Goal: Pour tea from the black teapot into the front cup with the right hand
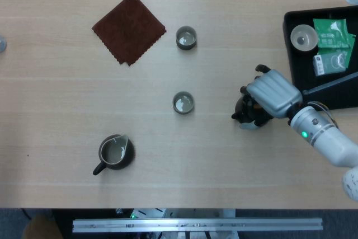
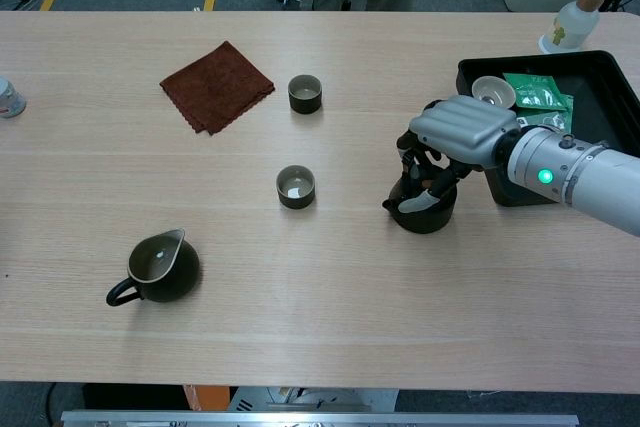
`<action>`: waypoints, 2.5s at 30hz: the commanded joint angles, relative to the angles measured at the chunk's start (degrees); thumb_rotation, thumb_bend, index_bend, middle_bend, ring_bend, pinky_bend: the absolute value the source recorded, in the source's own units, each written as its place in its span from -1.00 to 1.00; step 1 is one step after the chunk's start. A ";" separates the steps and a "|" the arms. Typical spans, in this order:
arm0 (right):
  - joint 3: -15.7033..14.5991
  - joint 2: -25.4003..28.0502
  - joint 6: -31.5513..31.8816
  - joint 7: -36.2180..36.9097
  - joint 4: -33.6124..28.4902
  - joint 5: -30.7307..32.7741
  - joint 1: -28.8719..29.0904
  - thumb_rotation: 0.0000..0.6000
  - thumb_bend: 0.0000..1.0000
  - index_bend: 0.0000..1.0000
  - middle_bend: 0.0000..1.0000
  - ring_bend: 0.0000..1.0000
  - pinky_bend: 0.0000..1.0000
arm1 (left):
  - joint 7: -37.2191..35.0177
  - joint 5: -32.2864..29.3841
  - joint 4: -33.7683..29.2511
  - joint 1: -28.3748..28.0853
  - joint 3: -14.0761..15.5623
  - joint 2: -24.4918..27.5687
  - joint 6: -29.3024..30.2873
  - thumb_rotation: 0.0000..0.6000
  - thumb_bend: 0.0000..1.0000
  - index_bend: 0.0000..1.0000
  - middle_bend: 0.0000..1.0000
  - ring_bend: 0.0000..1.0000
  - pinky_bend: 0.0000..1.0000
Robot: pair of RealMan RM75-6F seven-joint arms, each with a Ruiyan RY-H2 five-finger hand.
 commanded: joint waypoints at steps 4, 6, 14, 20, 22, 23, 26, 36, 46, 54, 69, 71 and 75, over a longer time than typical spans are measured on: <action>0.27 0.28 -0.55 0.02 -0.52 1.19 0.67 0.05 -1.00 0.17 0.31 0.14 -0.64 | -0.09 -0.13 0.04 0.09 0.00 0.01 0.09 1.00 -0.22 -0.56 -0.54 -0.65 -0.70; 0.30 0.38 -0.58 -0.07 -0.73 1.54 0.87 0.06 -1.00 0.22 0.35 0.18 -0.64 | -0.14 -0.17 0.07 0.12 0.00 0.03 0.11 1.00 -0.22 -0.56 -0.54 -0.65 -0.70; 0.81 0.35 -1.16 -0.03 -1.12 4.05 1.97 0.18 -1.00 0.38 0.49 0.36 -0.64 | -0.18 -0.21 0.05 0.18 -0.05 0.17 0.26 1.00 -0.22 -0.56 -0.54 -0.65 -0.70; 1.23 -0.03 -2.04 0.03 -0.70 7.15 3.15 0.23 -1.00 0.53 0.64 0.50 -0.64 | -0.18 -0.30 -0.06 0.25 -0.06 0.36 0.33 1.00 -0.22 -0.56 -0.54 -0.65 -0.70; 1.29 -0.11 -2.46 0.11 -0.65 8.44 3.61 0.23 -1.00 0.58 0.67 0.53 -0.64 | -0.20 -0.33 -0.07 0.27 -0.08 0.40 0.37 1.00 -0.22 -0.56 -0.54 -0.65 -0.70; 1.34 -0.10 -2.71 0.21 -0.66 9.11 3.88 0.23 -1.00 0.60 0.69 0.55 -0.64 | -0.19 -0.36 -0.07 0.27 -0.08 0.41 0.33 1.00 -0.22 -0.56 -0.54 -0.65 -0.70; 1.45 -0.10 -3.00 0.43 -0.61 9.93 4.43 0.24 -1.00 0.64 0.72 0.57 -0.64 | -0.21 -0.42 -0.03 0.26 -0.08 0.42 0.28 1.00 -0.22 -0.56 -0.54 -0.65 -0.70; 1.58 0.59 -3.15 2.77 -1.46 9.98 5.09 -0.27 -1.00 0.84 0.91 0.70 -0.57 | -0.36 -0.67 0.15 0.34 -0.13 0.46 0.27 1.00 -0.22 -0.56 -0.54 -0.65 -0.70; 2.12 2.29 -1.27 3.93 -3.64 10.38 5.28 -0.88 -1.00 0.99 0.97 0.76 -0.57 | -0.56 -0.59 0.31 0.35 -0.11 0.50 0.26 1.00 -0.22 -0.56 -0.54 -0.65 -0.70; 2.98 3.71 4.08 1.76 -6.41 9.91 5.04 -0.86 -0.78 1.00 0.99 0.78 -0.54 | -0.60 -0.27 0.26 0.28 -0.12 0.51 0.36 1.00 -0.22 -0.56 -0.54 -0.65 -0.70; 4.57 5.41 8.73 -2.41 -9.20 10.59 5.67 -0.46 -0.04 1.00 0.99 0.78 -0.43 | -1.32 -0.09 0.65 0.24 -0.10 0.68 0.39 1.00 -0.22 -0.56 -0.54 -0.65 -0.70; 4.66 5.58 8.90 -2.88 -9.25 10.30 5.84 -0.35 -0.01 1.00 0.97 0.77 -0.43 | -1.44 -0.08 0.66 0.22 -0.10 0.72 0.36 1.00 -0.22 -0.56 -0.54 -0.65 -0.70; 5.15 5.89 9.27 -3.69 -9.52 9.83 6.30 -0.19 0.02 1.00 0.95 0.76 -0.43 | -1.65 0.00 0.71 0.25 -0.04 0.74 0.39 1.00 -0.22 -0.56 -0.54 -0.65 -0.70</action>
